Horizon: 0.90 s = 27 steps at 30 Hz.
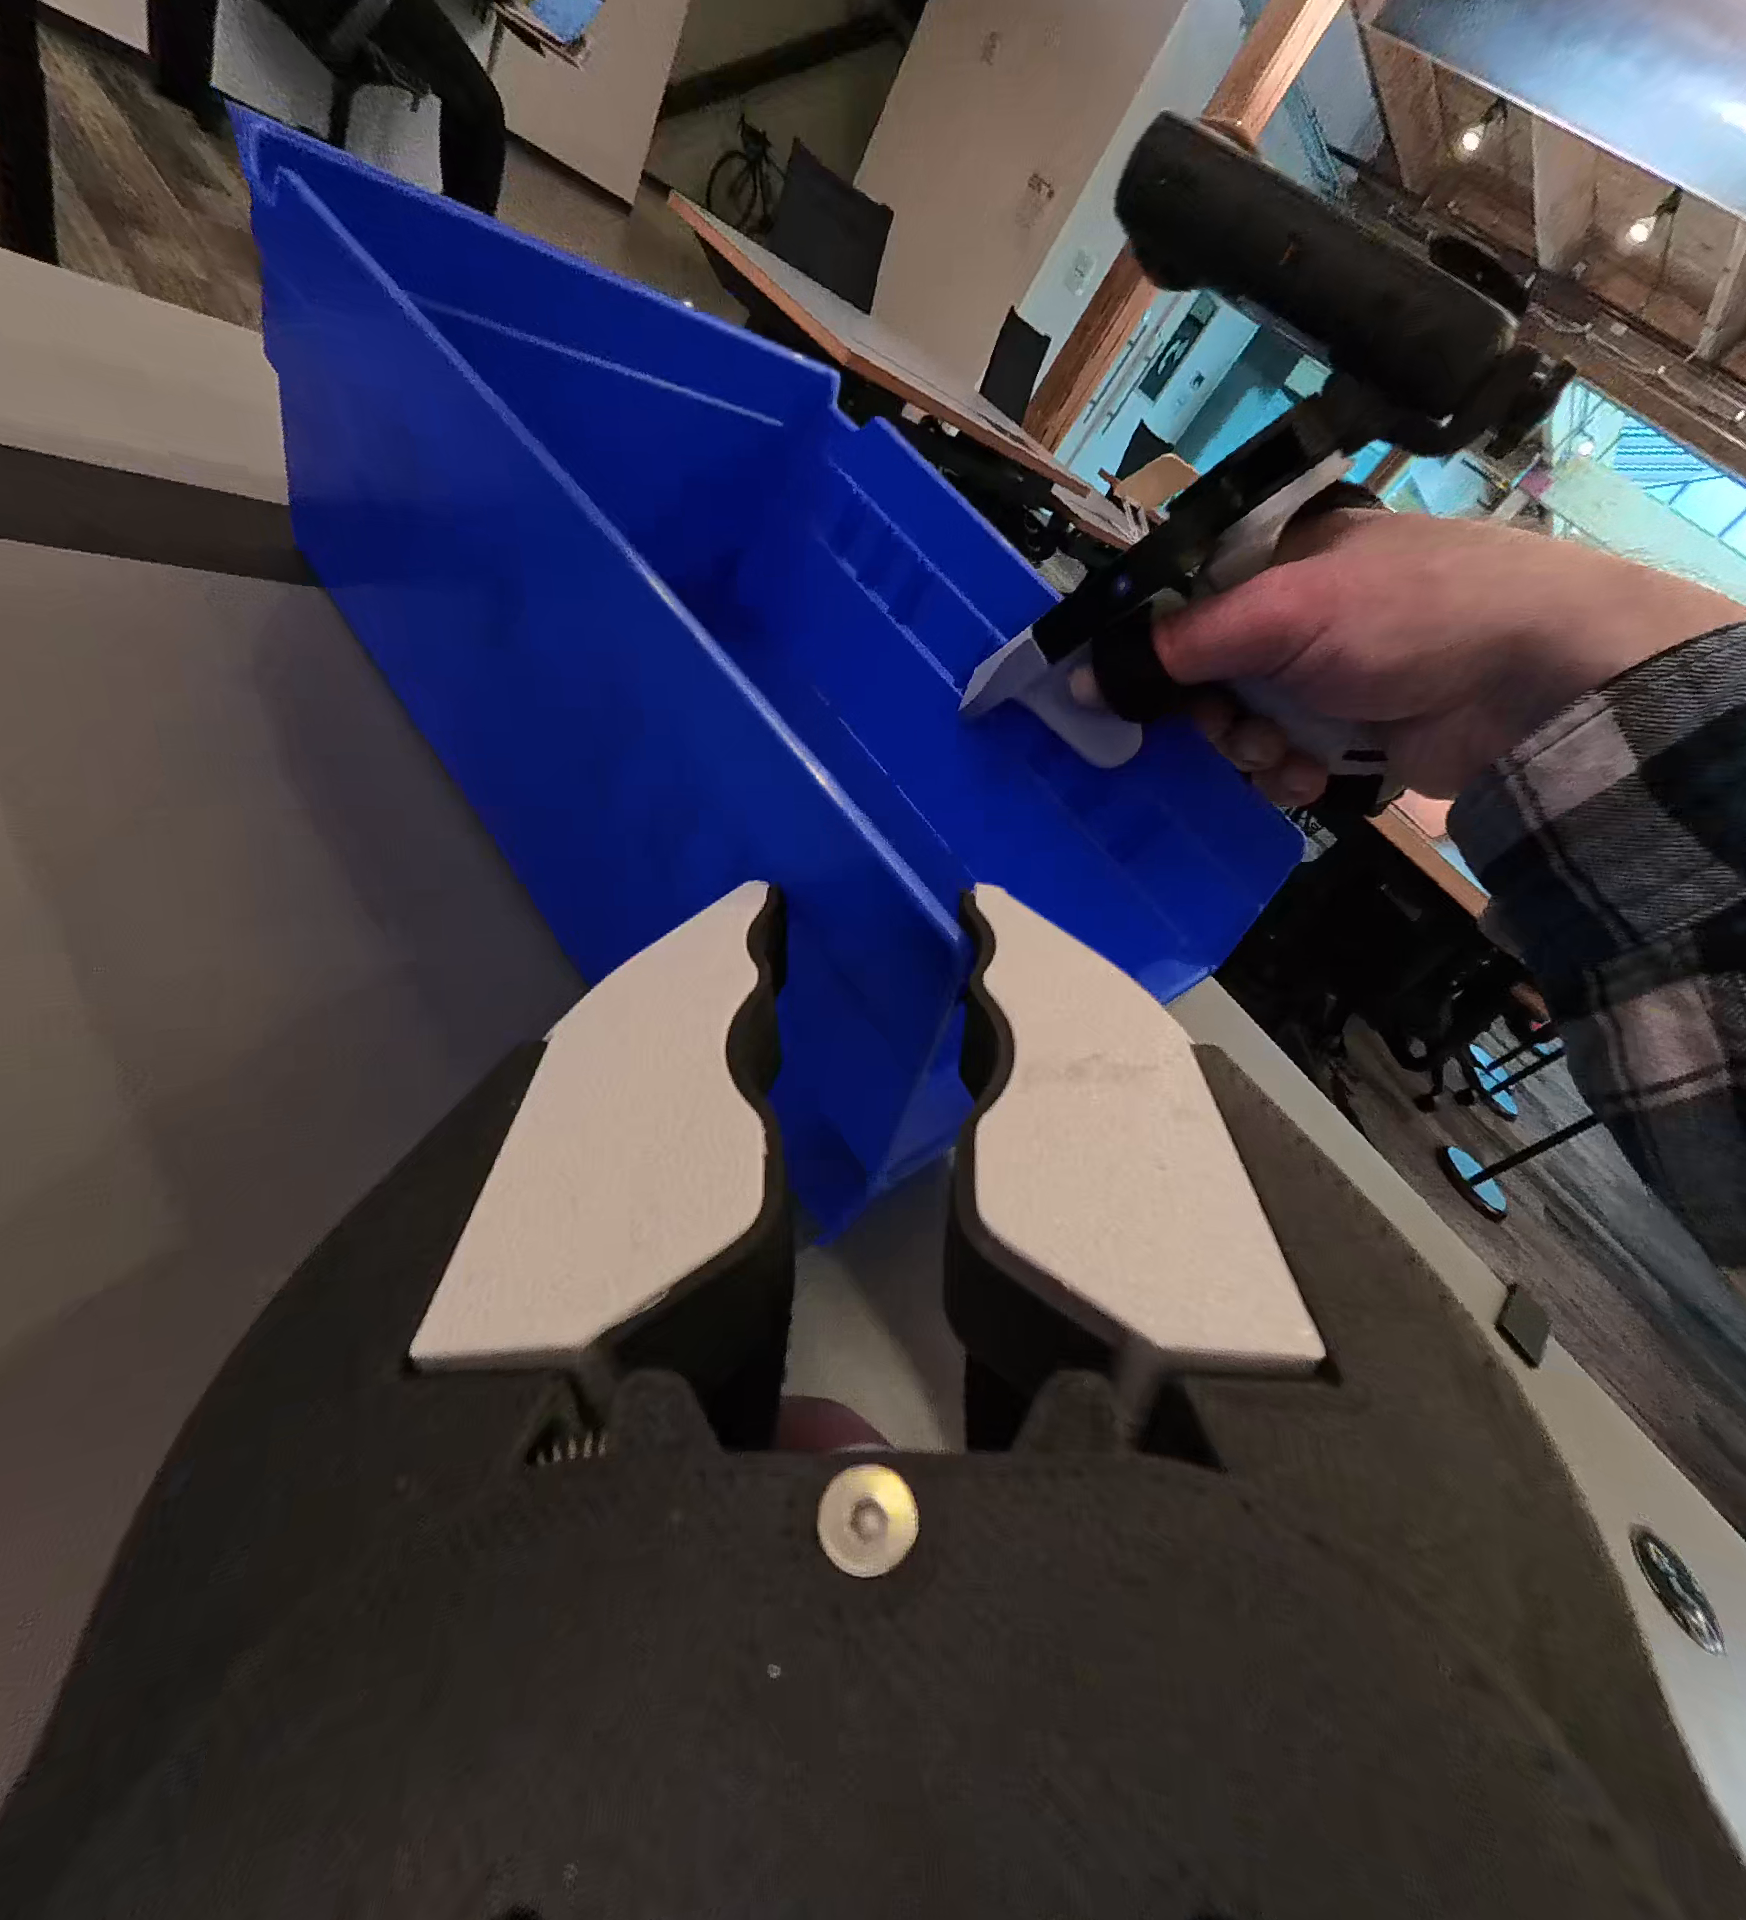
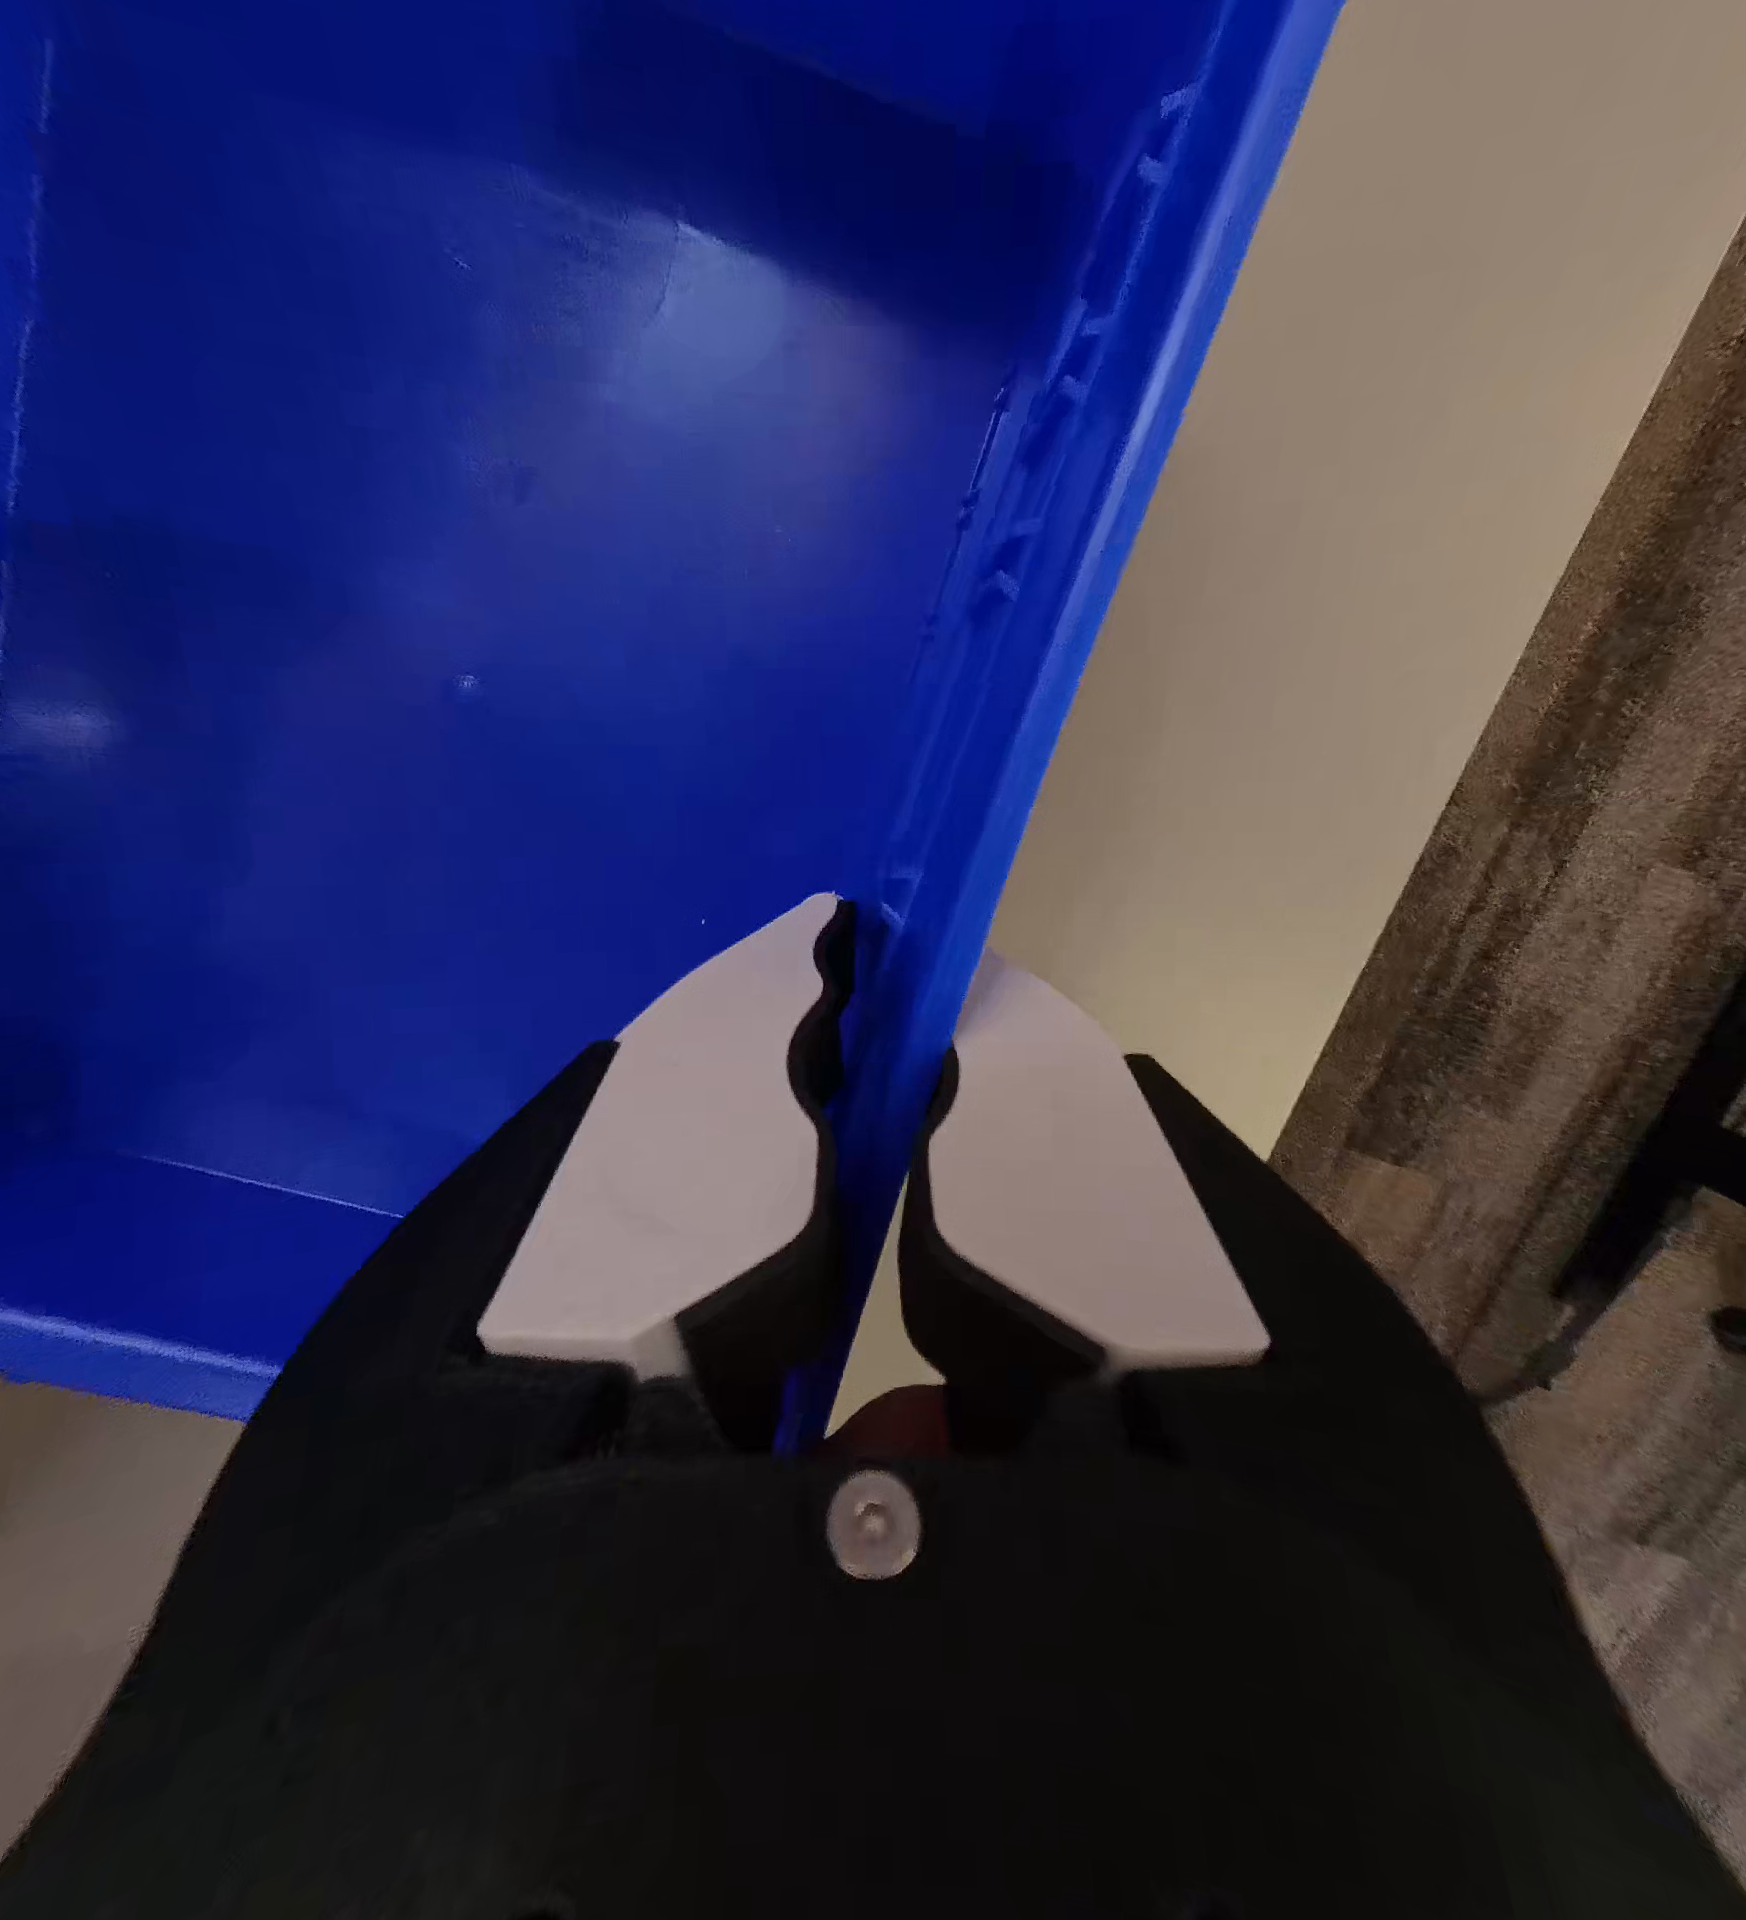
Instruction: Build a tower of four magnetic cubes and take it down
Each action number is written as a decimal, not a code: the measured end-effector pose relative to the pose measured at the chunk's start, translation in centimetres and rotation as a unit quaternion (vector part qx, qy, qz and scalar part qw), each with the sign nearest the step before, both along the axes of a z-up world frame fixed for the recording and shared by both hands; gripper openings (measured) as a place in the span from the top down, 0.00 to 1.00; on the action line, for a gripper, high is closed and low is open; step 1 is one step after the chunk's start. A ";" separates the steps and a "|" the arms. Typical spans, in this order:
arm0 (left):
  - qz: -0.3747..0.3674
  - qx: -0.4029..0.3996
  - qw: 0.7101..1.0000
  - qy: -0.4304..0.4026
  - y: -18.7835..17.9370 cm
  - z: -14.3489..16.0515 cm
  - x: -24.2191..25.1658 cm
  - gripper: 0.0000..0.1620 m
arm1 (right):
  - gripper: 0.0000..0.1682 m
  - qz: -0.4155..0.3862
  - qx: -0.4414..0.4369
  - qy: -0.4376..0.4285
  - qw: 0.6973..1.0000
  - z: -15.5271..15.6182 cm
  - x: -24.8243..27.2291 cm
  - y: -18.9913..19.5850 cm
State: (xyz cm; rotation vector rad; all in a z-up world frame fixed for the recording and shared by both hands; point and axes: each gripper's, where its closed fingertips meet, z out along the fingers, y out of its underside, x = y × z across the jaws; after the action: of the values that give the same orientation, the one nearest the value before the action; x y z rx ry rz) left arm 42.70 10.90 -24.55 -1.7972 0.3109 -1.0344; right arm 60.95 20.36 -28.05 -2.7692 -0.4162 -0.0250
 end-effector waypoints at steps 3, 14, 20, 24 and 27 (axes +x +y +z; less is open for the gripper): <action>0.002 0.002 1.000 -0.005 0.7 0.1 -0.1 0.81 | 0.96 -0.004 -0.007 0.005 1.000 -0.3 0.1 0.6; -0.011 -0.002 1.000 -0.012 1.5 0.3 0.0 0.77 | 0.95 -0.008 -0.001 0.021 1.000 -0.3 0.4 1.4; 0.006 0.056 0.998 -0.015 0.7 3.0 -2.0 0.58 | 0.73 -0.023 0.147 -0.026 0.989 5.6 1.9 1.4; 0.007 0.155 0.988 0.026 -1.7 5.8 -4.1 0.66 | 0.72 0.008 0.277 -0.031 0.960 12.2 -1.7 -1.7; 0.003 0.194 0.978 0.072 -3.6 6.1 -6.6 0.76 | 0.75 0.055 0.344 -0.014 0.937 14.9 -7.3 -5.5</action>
State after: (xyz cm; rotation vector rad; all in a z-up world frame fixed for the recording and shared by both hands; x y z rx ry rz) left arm 36.15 7.33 -18.47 -1.5168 0.5575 -0.7767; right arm 53.66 14.90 -13.18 -2.0548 -0.4618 -0.1531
